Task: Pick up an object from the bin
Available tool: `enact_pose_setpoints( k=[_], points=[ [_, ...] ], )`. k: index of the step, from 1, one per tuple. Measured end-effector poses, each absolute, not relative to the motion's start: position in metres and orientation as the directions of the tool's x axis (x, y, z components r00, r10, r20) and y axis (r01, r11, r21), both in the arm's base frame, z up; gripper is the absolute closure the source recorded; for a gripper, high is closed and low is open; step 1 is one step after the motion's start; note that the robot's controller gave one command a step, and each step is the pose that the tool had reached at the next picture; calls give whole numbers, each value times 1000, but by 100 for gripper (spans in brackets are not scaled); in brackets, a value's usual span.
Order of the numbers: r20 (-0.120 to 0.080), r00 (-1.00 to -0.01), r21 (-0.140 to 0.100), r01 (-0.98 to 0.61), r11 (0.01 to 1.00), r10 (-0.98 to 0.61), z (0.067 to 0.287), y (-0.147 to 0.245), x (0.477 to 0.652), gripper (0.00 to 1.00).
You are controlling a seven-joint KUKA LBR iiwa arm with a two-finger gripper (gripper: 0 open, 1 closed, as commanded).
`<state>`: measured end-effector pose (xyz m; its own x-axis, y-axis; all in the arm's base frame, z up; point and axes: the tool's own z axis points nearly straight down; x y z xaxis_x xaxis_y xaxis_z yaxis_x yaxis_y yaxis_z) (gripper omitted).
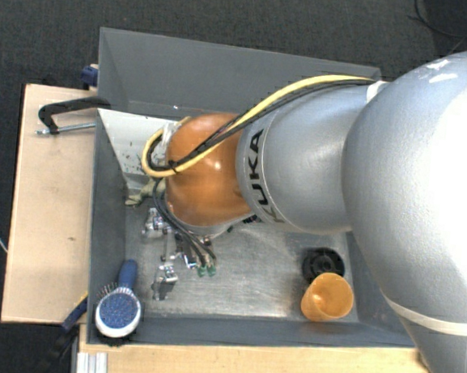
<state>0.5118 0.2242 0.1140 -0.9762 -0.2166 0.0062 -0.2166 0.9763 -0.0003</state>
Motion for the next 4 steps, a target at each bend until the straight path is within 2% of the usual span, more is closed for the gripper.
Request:
enact_pose_setpoints(
  k=[1,2,3,4],
  points=[
    [-1,-977,1,-215,977,-215,118,225,514,100],
    [0,-977,2,-214,977,-214,118,225,514,0],
    [-1,-844,1,-537,844,-537,85,232,506,0],
    [-24,-618,-16,-785,619,-785,77,231,510,0]
  ],
)
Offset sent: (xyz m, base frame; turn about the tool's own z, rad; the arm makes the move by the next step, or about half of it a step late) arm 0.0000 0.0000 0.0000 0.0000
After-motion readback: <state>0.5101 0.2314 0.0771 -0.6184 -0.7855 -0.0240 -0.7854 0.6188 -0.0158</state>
